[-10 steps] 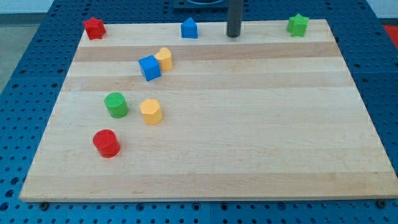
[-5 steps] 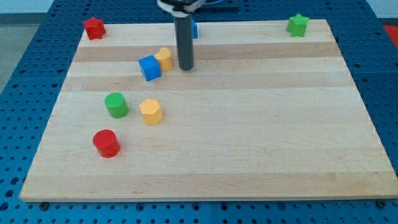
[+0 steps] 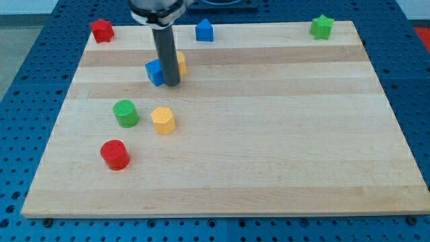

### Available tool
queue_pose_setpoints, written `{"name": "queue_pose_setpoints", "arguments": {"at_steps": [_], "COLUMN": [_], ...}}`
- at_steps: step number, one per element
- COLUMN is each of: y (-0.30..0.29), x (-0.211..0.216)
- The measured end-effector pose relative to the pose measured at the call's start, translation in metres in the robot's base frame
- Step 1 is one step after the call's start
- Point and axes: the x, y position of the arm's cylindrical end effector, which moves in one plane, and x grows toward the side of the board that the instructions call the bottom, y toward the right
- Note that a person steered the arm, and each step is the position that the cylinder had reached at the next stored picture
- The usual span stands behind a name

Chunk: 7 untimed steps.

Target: Place the green circle to the left center of the board

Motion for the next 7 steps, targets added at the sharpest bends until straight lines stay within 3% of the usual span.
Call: {"name": "queue_pose_setpoints", "arguments": {"at_steps": [7], "y": [-0.051], "x": [0.112]}}
